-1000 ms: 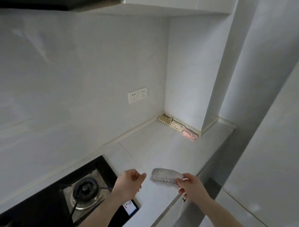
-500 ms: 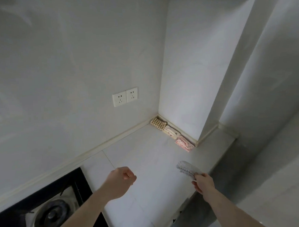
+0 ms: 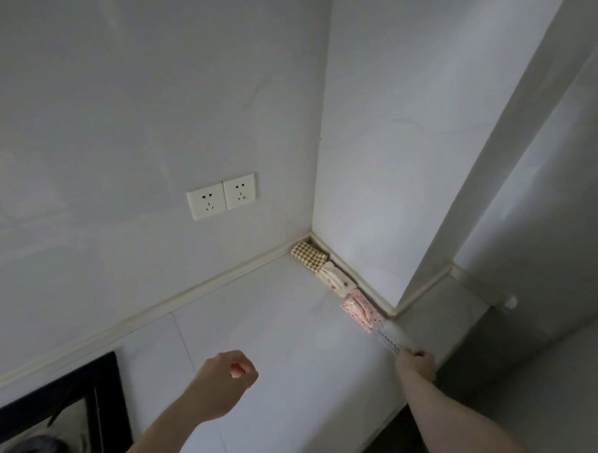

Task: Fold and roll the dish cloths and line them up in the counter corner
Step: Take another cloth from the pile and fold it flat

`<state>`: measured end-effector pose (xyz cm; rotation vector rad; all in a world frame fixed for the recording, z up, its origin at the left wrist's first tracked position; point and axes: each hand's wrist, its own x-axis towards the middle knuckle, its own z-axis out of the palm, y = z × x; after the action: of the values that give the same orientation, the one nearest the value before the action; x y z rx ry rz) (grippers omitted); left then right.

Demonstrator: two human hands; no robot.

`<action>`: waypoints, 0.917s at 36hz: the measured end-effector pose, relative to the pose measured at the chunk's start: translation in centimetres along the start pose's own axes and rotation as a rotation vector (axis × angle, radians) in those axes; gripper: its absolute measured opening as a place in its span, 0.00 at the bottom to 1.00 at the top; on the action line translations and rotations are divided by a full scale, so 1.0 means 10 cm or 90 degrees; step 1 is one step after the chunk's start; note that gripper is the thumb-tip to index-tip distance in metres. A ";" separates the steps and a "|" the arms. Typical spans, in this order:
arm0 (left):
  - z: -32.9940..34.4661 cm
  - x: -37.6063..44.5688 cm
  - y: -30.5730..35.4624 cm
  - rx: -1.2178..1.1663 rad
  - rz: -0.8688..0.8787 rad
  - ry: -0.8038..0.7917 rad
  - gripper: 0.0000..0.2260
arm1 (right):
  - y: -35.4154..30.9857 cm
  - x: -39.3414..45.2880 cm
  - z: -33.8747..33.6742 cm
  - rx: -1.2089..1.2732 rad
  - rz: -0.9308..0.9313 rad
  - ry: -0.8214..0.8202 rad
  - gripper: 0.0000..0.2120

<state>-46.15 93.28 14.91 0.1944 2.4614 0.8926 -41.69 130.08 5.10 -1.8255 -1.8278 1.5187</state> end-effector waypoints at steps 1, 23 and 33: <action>0.01 0.02 -0.02 0.001 -0.007 0.002 0.04 | 0.00 0.03 0.01 -0.053 0.001 -0.004 0.22; 0.13 0.02 -0.10 -0.029 -0.077 -0.019 0.04 | 0.08 0.40 0.28 -0.677 -0.211 -0.143 0.36; 0.07 -0.41 -0.38 -0.055 -0.097 0.005 0.05 | 0.09 -0.19 0.41 -0.587 -0.310 -0.064 0.39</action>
<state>-42.12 89.48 13.73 -0.0262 2.4021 0.9329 -43.51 126.15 3.50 -1.3325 -3.0374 0.6196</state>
